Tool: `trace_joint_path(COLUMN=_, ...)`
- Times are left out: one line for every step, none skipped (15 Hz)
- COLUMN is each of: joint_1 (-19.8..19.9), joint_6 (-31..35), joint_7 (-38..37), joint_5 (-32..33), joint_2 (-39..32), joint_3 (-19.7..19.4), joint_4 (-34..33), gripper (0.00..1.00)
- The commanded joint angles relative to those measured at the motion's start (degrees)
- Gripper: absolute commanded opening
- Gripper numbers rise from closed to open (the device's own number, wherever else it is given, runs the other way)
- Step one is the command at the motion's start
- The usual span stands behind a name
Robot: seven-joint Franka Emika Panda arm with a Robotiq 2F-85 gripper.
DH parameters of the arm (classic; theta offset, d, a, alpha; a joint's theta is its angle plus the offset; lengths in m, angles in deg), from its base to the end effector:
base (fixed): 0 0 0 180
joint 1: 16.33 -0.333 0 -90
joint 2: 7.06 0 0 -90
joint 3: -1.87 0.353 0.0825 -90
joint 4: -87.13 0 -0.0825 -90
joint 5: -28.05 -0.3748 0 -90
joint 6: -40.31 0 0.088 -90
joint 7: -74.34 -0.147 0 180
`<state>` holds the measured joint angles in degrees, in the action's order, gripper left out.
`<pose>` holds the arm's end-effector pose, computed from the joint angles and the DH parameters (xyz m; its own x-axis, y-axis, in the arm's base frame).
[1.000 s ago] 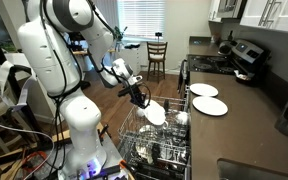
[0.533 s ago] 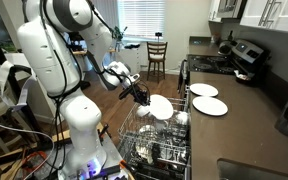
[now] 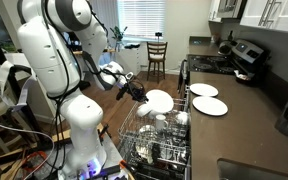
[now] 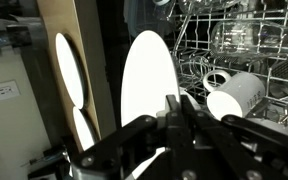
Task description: Remove the plate from the dishwasher
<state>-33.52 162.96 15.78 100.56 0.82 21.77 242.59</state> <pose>0.3381 0.1598 0.2805 0.7851 0.6108 0.1021 0.2747 -0.4913 0.8265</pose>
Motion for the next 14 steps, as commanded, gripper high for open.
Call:
trace_joint_path(joint_1=-2.9, joint_6=-5.5, joint_7=-3.7, joint_5=2.5, joint_2=0.6, joint_3=2.4, joint_4=0.6, gripper=0.02)
trace_joint_path(joint_1=-3.6, joint_6=-6.8, joint_7=-4.4, joint_5=2.7, joint_2=0.3, joint_3=2.9, joint_4=0.6, gripper=0.02)
trace_joint_path(joint_1=-4.1, joint_6=-8.3, joint_7=-5.1, joint_5=2.9, joint_2=0.1, joint_3=3.4, joint_4=0.6, gripper=0.02)
trace_joint_path(joint_1=-4.5, joint_6=-9.1, joint_7=-5.2, joint_5=2.3, joint_2=0.0, joint_3=3.6, joint_4=0.6, gripper=0.02)
trace_joint_path(joint_1=-4.2, joint_6=-5.9, joint_7=-2.6, joint_5=0.1, joint_2=-0.3, joint_3=2.3, joint_4=0.1, gripper=0.01)
trace_joint_path(joint_1=-4.5, joint_6=-6.0, joint_7=-2.8, joint_5=-0.1, joint_2=-0.4, joint_3=2.4, joint_4=0.1, gripper=0.06)
trace_joint_path(joint_1=-4.5, joint_6=-5.7, joint_7=-2.7, joint_5=-0.2, joint_2=-0.6, joint_3=2.3, joint_4=0.1, gripper=0.06)
trace_joint_path(joint_1=-4.5, joint_6=-5.6, joint_7=-2.7, joint_5=-0.2, joint_2=-0.7, joint_3=2.2, joint_4=0.1, gripper=0.06)
trace_joint_path(joint_1=-4.4, joint_6=-5.6, joint_7=-2.7, joint_5=-0.2, joint_2=-0.8, joint_3=2.1, joint_4=0.1, gripper=0.06)
trace_joint_path(joint_1=-4.2, joint_6=-5.9, joint_7=-2.9, joint_5=-0.2, joint_2=-0.6, joint_3=1.9, joint_4=0.1, gripper=0.01)
trace_joint_path(joint_1=-4.0, joint_6=-6.3, joint_7=-3.3, joint_5=-0.1, joint_2=-0.2, joint_3=1.6, joint_4=0.3, gripper=0.02)
trace_joint_path(joint_1=-3.8, joint_6=-6.6, joint_7=-3.2, joint_5=-0.3, joint_2=0.0, joint_3=1.3, joint_4=0.4, gripper=0.02)
trace_joint_path(joint_1=-3.6, joint_6=-6.6, joint_7=-3.1, joint_5=-0.3, joint_2=0.5, joint_3=0.9, joint_4=0.7, gripper=0.02)
trace_joint_path(joint_1=-3.2, joint_6=-6.4, joint_7=-2.9, joint_5=-0.2, joint_2=1.1, joint_3=0.2, joint_4=1.1, gripper=0.02)
